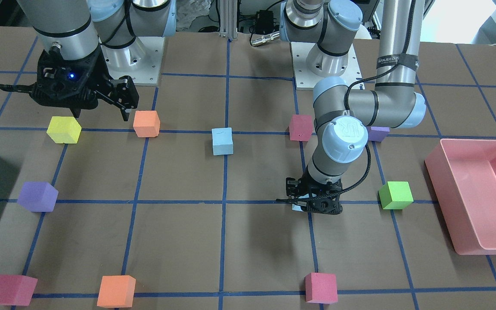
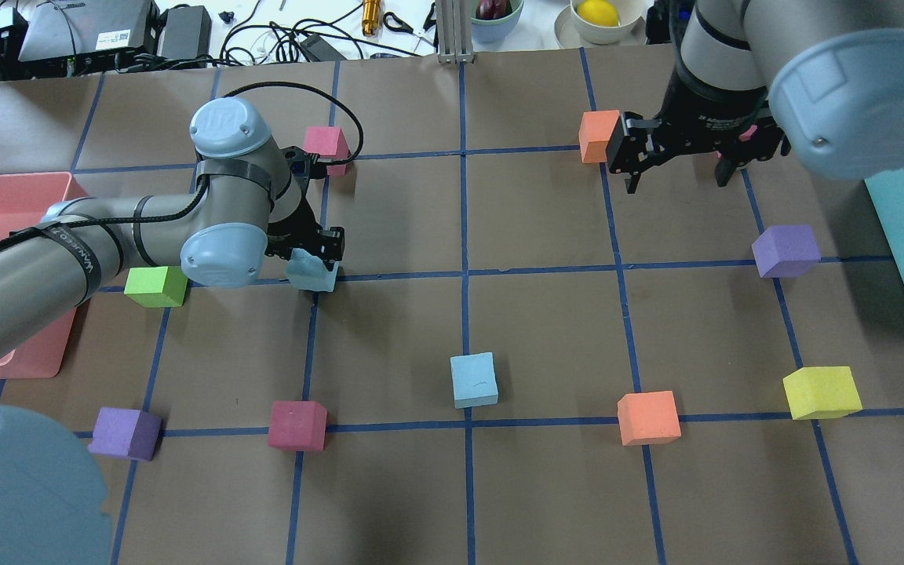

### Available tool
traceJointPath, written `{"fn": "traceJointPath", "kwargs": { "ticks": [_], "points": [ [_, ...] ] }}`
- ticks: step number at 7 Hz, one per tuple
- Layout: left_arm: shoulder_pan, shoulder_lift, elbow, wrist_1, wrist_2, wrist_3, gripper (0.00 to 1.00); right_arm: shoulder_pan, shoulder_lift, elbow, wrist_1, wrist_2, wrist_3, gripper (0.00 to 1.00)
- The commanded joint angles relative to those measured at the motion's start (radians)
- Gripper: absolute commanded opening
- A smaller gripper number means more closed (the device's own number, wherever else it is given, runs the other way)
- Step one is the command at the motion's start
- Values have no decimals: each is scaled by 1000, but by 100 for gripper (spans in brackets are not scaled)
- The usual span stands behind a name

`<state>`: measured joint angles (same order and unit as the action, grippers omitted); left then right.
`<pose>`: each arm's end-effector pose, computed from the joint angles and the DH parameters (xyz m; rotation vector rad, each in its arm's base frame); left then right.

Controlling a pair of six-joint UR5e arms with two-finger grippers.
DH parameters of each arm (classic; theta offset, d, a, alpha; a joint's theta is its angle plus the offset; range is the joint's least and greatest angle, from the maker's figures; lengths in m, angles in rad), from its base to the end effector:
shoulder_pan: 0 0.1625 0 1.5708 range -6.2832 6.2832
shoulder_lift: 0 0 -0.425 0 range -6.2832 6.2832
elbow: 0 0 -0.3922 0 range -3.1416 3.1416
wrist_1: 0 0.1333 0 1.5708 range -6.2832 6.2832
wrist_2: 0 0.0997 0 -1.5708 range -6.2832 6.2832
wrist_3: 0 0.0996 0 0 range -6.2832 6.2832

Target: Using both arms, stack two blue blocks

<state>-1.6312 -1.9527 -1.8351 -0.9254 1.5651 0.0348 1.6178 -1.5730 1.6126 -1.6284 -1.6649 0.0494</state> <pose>-0.1681 -0.5620 0.2210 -0.1492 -3.1324 -0.0014 0.1469 -0.4861 0.4746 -0.0050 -3.0483 0.0343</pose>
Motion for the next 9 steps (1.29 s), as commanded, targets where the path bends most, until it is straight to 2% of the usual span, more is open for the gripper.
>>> {"fn": "traceJointPath", "kwargs": {
  "ticks": [1, 3, 4, 5, 7, 9],
  "points": [
    [-163, 62, 91, -165, 1, -183, 0, -4, -13, 0, 70, -4, -14, 100],
    [-318, 113, 108, -243, 0, -379, 0, -4, -13, -7, 70, 1, -17, 100],
    [-373, 126, 103, -250, -2, -479, 0, -7, -12, -8, 68, 63, -17, 100],
    [-413, 130, 84, -250, -2, -512, 0, -25, -12, -7, 71, 68, -19, 100],
    [-426, 135, 8, -224, -3, -552, 0, -38, -13, -7, 78, 54, -16, 100],
    [-430, 123, -9, -214, -22, -600, 0, -39, -37, -5, 100, 53, 0, 100]
  ]
}}
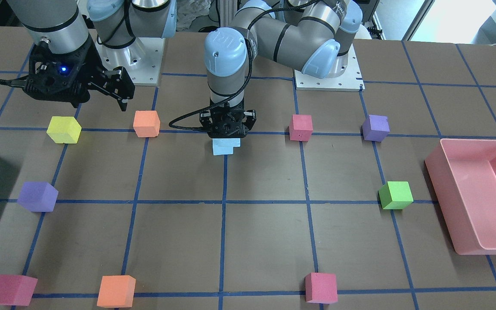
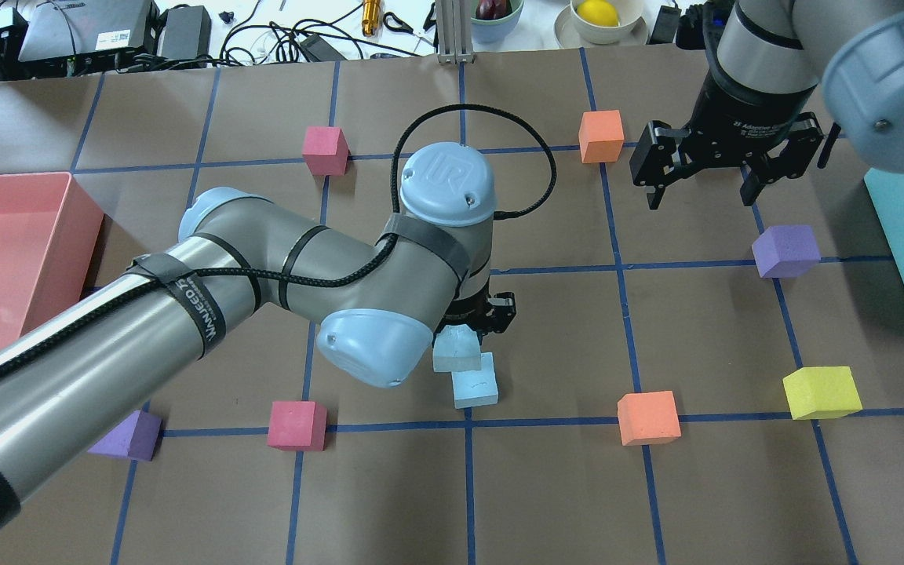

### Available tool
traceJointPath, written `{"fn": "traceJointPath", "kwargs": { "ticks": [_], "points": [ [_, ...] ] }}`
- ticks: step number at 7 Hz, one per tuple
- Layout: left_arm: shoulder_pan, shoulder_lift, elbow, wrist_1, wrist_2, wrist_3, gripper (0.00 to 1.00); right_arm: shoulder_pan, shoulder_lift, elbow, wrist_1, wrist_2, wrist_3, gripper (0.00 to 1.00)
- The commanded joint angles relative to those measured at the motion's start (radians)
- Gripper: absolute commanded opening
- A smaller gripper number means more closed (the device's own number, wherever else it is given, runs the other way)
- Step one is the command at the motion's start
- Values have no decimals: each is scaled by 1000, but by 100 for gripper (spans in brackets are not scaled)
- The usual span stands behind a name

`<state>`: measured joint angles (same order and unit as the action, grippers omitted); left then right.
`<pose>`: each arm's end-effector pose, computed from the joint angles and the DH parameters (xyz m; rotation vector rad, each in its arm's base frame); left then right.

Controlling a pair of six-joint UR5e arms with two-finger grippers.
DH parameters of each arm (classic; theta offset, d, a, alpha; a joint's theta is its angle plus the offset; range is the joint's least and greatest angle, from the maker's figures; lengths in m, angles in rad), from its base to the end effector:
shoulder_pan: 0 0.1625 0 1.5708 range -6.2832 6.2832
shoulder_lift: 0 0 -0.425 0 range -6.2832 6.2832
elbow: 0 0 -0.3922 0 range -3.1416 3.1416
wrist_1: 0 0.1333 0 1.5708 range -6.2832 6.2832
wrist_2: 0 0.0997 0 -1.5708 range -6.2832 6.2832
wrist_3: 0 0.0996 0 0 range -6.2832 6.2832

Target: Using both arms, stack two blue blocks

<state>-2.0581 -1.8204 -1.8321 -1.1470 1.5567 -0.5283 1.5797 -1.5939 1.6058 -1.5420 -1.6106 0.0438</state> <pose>-0.3708 -0.4121 0.2747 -0.0647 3.1082 0.1291 0.1336 -0.4768 0.4792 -0.0528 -3.0997 -0.0614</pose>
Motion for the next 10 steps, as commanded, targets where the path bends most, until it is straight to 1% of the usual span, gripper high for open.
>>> {"fn": "traceJointPath", "kwargs": {
  "ticks": [1, 2, 3, 8, 9, 10],
  "points": [
    [-4, -16, -10, 35, -20, -51, 0, -4, -18, 0, 22, -2, 4, 100],
    [-5, -26, -15, 42, -48, -64, 0, -16, -18, 0, 23, 4, 4, 100],
    [-5, -23, -18, 43, -50, -77, 0, -36, -20, 0, 23, 3, 2, 100],
    [-13, -28, -53, 66, -50, -79, 0, -32, -60, 0, 48, 11, 4, 100],
    [-14, -28, -52, 67, -50, -85, 51, -32, -60, -1, 48, 11, 4, 100],
    [-13, -28, -52, 72, -52, -87, 96, -32, -58, 0, 48, 11, 4, 100]
  ]
}}
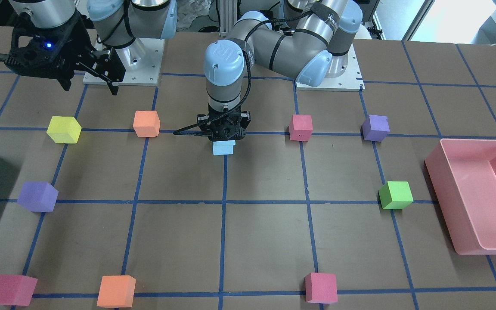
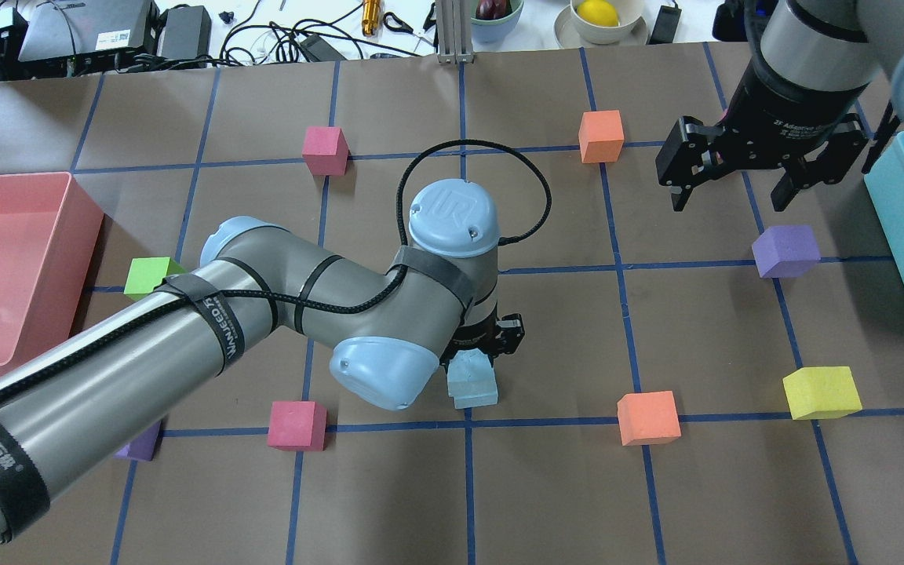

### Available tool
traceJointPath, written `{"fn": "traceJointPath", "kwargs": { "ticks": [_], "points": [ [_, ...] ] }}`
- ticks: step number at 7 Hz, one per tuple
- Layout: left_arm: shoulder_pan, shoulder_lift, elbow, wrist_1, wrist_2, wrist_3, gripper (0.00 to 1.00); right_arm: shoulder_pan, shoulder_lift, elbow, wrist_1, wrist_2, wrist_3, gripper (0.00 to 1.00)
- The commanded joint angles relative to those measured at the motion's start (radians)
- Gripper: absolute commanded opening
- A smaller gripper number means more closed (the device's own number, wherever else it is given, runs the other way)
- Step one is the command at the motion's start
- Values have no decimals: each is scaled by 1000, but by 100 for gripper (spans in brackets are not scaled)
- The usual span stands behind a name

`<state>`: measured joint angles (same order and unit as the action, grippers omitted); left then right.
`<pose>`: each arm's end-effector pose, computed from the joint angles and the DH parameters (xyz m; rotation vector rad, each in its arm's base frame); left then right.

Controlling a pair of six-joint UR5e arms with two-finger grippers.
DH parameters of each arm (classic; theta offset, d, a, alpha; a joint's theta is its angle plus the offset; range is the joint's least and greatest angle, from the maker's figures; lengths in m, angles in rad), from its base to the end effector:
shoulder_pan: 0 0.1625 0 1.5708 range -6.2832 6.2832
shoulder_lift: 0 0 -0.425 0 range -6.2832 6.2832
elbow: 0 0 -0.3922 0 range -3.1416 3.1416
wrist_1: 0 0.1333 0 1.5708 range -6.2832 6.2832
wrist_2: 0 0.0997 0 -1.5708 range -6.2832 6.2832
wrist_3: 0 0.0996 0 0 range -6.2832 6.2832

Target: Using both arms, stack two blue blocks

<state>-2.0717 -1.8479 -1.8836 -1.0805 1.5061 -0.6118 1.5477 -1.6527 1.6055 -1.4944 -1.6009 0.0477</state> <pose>-0.3778 -0.3991 0.2443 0.1787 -3.1287 -0.1862 0.1198 -0.4566 0.5022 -0.1094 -3.1089 -0.0448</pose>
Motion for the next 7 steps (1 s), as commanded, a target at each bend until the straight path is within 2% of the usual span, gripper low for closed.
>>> {"fn": "traceJointPath", "kwargs": {
  "ticks": [1, 5, 6, 7],
  "points": [
    [1, 2, 3, 16, 0, -2, 100, 0, 1, 2, 0, 3, 0, 100],
    [37, 71, 14, 21, -9, 35, 100, -1, 1, 7, 0, 3, 0, 100],
    [97, 106, 26, -8, -38, 111, 100, -1, 1, 7, 0, 3, 0, 100],
    [184, 163, 37, -92, -38, 236, 100, -1, 1, 7, 2, 3, 0, 100]
  ]
}}
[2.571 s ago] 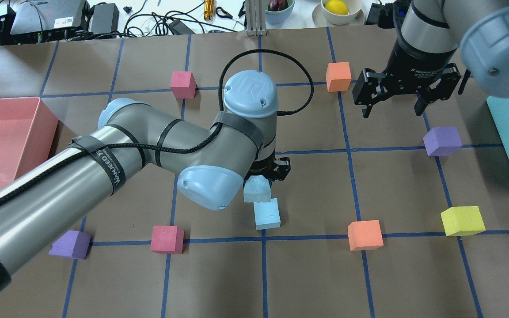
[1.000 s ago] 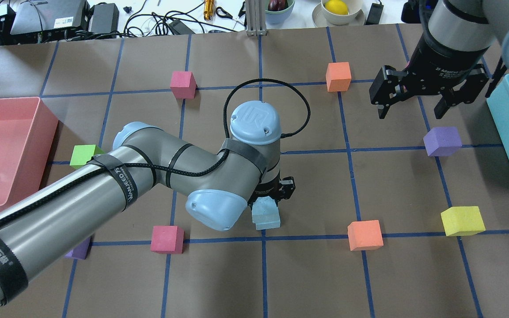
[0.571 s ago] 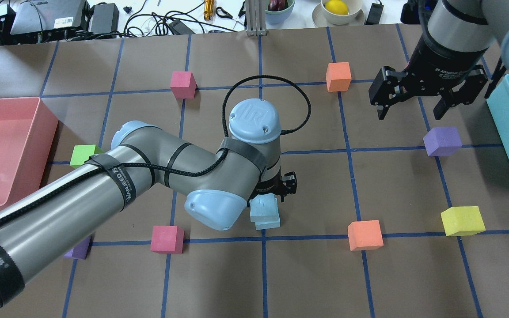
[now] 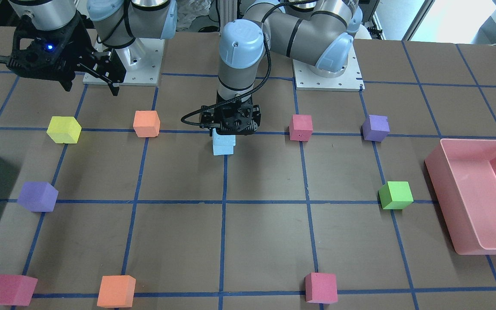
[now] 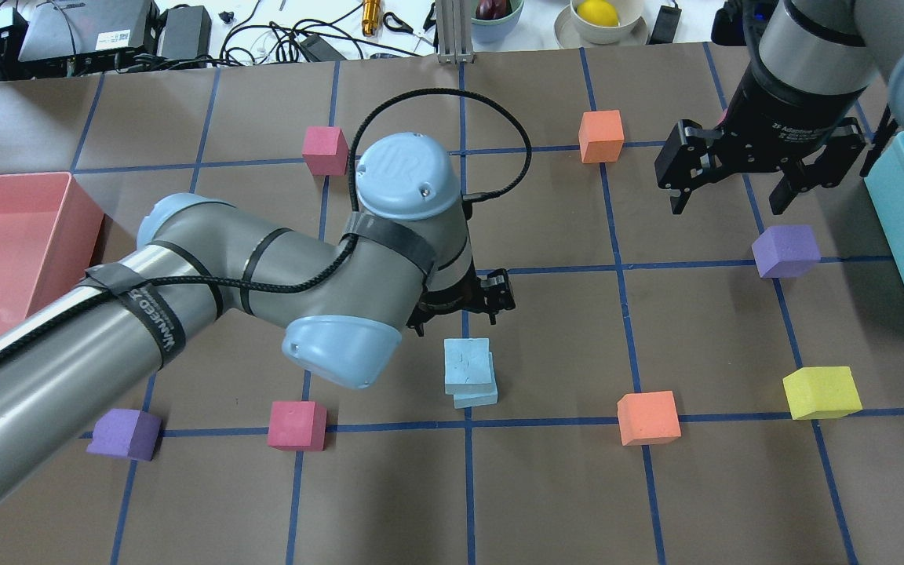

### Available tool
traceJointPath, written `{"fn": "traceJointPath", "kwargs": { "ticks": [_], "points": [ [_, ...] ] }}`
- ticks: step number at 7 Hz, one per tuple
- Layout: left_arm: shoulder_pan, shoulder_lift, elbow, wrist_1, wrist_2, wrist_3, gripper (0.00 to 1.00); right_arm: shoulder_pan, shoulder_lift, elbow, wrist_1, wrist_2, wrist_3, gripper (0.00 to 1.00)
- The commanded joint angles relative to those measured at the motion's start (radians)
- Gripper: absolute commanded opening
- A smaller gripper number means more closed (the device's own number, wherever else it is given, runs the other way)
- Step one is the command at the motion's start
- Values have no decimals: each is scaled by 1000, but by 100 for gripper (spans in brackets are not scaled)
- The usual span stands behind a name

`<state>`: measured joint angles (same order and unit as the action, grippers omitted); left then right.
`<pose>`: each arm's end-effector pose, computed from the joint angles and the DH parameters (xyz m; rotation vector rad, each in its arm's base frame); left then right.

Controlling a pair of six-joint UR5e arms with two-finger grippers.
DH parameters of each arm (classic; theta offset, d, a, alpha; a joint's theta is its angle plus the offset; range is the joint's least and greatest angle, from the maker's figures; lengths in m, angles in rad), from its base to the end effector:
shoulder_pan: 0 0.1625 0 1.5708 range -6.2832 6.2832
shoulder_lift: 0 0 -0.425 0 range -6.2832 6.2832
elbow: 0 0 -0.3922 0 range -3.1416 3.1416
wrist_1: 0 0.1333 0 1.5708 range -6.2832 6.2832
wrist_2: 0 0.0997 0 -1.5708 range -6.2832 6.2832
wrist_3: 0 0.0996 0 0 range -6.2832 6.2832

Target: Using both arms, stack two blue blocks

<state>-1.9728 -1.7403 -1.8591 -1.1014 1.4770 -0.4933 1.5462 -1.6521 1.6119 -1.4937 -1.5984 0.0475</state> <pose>-0.3364 -0.4267 0.3101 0.1384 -3.0485 -0.0461 0.1194 -0.4564 0.4987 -0.1114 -3.1111 -0.0569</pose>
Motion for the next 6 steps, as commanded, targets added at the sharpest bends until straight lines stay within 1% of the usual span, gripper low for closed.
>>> {"fn": "traceJointPath", "kwargs": {
  "ticks": [1, 2, 3, 4, 5, 6],
  "points": [
    [191, 109, 65, -239, 2, 335, 100, 0, 0, 0, 1, 0, -2, 100],
    [304, 149, 146, -393, 3, 493, 100, 0, 0, 0, 1, 0, -2, 100],
    [404, 181, 194, -488, 3, 612, 100, 0, 0, 0, 1, 0, -2, 100],
    [469, 224, 222, -485, 17, 669, 100, 0, 2, 0, 1, -2, -5, 100],
    [479, 235, 283, -485, 101, 667, 100, 0, 2, 0, 1, -3, -5, 100],
    [473, 208, 334, -492, 130, 647, 100, 0, 2, 0, 1, -5, -8, 100]
  ]
}}
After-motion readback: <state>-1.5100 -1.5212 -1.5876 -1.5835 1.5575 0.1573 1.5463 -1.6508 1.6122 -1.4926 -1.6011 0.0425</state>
